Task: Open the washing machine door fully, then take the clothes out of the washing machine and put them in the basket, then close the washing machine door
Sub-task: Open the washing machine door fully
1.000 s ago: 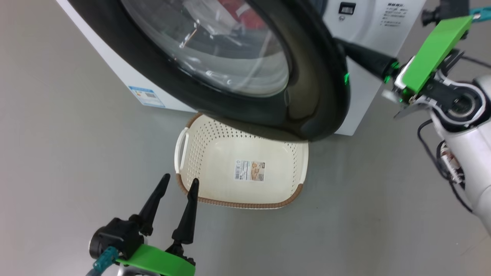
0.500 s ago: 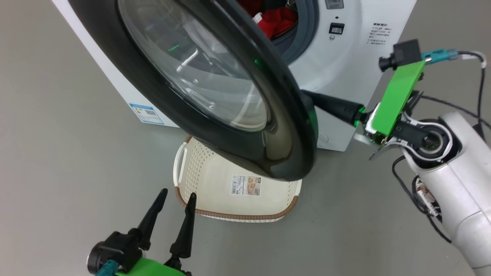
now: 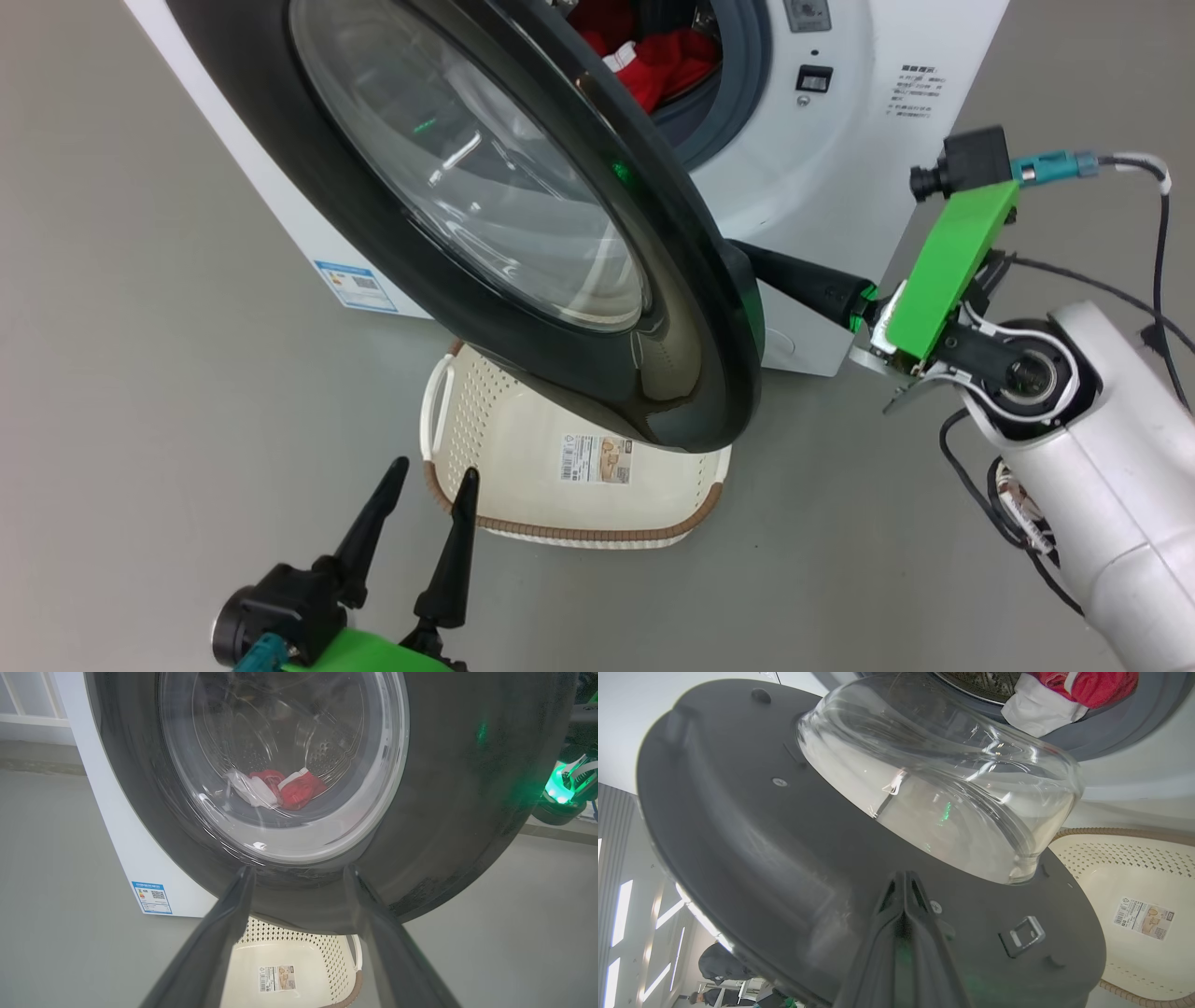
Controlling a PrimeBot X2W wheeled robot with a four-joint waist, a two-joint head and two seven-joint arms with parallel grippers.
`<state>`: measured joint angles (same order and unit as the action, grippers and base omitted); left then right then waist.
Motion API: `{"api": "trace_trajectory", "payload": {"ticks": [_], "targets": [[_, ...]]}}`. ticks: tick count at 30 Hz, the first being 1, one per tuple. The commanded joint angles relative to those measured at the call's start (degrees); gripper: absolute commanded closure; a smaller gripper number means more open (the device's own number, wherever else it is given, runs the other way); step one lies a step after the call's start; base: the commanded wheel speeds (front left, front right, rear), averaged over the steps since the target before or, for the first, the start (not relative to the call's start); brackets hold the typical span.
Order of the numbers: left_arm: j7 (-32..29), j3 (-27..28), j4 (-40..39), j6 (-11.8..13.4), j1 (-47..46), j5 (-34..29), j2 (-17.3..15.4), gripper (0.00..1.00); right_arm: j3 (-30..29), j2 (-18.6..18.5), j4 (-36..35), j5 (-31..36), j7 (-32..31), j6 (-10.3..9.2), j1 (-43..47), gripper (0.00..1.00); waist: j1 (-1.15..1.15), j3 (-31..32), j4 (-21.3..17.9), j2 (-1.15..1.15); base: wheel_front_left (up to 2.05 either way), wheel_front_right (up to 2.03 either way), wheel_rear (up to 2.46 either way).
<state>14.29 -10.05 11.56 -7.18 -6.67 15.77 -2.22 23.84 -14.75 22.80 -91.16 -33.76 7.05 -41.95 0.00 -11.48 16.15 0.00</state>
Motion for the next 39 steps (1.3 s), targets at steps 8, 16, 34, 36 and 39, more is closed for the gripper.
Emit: {"api": "trace_trajectory", "payload": {"ticks": [8,16,34,36,39], "targets": [[0.7,2.5,-1.0,-0.3,0.9,0.3,-0.7,0.0,-0.5,-0.3,-1.6,3.0,6.0,0.44,4.9,0.0,0.0,1.8,-1.5,0.0,0.0,0.0,0.0],[0.7,4.5,-0.7,-0.3,1.7,0.0,-0.7,0.0,-2.4,-1.4,-2.2,2.5,11.6,0.44,12.3,0.0,0.0,3.7,-3.9,0.0,0.0,0.0,0.0],[0.7,7.6,-0.8,-0.3,4.7,-1.1,-0.7,0.0,-6.8,-2.8,-3.3,5.5,27.4,0.44,34.8,0.0,0.0,6.0,-8.1,0.0,0.0,0.0,0.0],[0.7,7.7,-0.8,-0.3,4.7,-1.1,-0.7,0.0,-5.4,-3.7,-1.7,9.5,30.9,0.44,35.3,0.0,0.0,5.9,-8.4,0.0,0.0,0.0,0.0],[0.7,7.6,-0.6,-0.3,4.7,-1.1,-0.7,0.0,-3.5,-4.3,0.2,14.0,36.4,0.44,35.3,0.0,0.0,5.7,-8.8,0.0,0.0,0.0,0.0]]}}
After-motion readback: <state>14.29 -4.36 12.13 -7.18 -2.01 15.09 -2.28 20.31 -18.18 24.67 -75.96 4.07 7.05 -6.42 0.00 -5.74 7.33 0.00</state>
